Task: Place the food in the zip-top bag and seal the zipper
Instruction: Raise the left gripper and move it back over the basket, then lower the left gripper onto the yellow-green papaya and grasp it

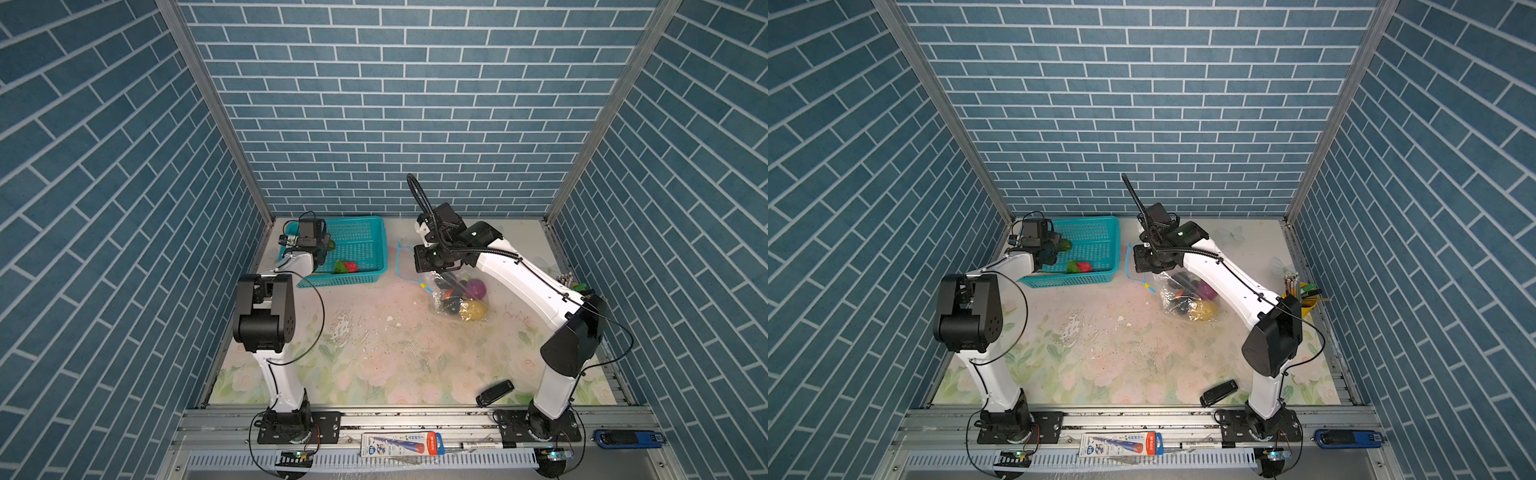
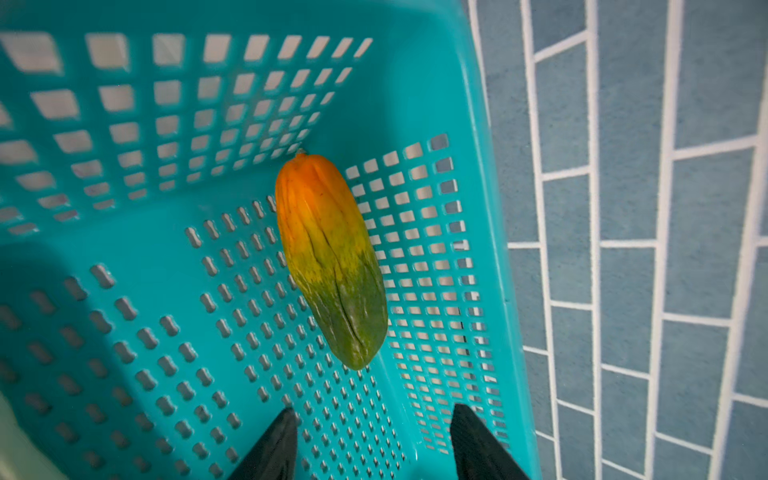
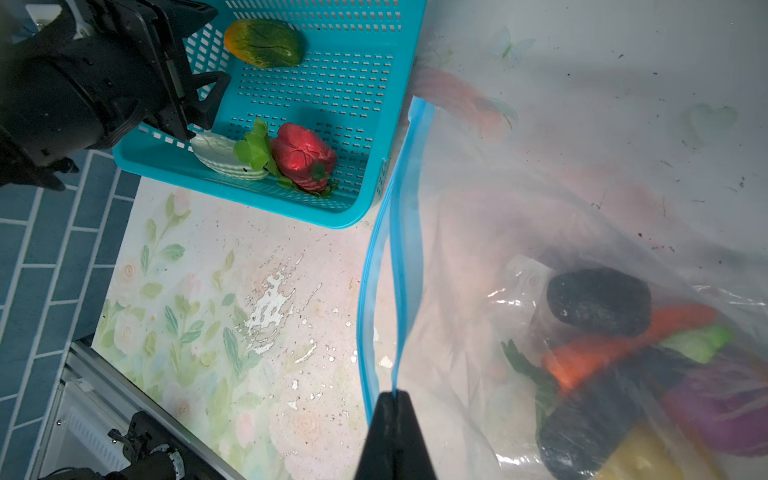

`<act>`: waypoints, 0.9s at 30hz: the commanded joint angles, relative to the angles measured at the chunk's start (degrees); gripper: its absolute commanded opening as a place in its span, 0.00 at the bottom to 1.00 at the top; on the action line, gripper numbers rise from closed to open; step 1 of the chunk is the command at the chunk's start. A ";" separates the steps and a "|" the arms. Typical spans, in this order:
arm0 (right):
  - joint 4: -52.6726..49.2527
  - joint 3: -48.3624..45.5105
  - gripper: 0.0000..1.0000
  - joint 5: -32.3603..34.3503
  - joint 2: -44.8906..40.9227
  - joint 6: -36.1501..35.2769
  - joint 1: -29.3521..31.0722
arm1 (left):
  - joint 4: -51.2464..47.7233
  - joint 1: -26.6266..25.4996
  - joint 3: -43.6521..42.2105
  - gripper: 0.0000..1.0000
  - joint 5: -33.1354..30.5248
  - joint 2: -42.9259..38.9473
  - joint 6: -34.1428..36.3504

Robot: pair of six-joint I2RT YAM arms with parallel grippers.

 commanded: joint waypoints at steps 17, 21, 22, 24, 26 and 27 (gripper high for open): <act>-0.88 3.57 0.00 -1.72 1.02 -0.88 -1.27 | -1.83 3.19 7.23 0.68 -0.83 9.84 -4.90; -0.92 3.55 0.00 -2.18 1.05 -0.82 -1.35 | -2.22 3.54 8.65 0.69 -0.96 11.30 -4.89; -0.74 3.48 0.00 -2.58 1.05 -0.73 -1.41 | -2.09 3.63 9.25 0.69 -0.69 11.85 -4.89; -0.70 3.49 0.00 -2.79 1.13 -0.64 -1.44 | -2.00 3.71 10.32 0.69 -0.09 12.95 -4.79; -0.72 3.50 0.00 -2.77 1.15 -0.64 -1.45 | -2.72 3.72 11.31 0.68 0.54 13.96 -4.75; -0.80 3.49 0.00 -2.79 1.13 -0.59 -1.45 | -2.97 3.72 11.54 0.68 0.66 14.32 -4.72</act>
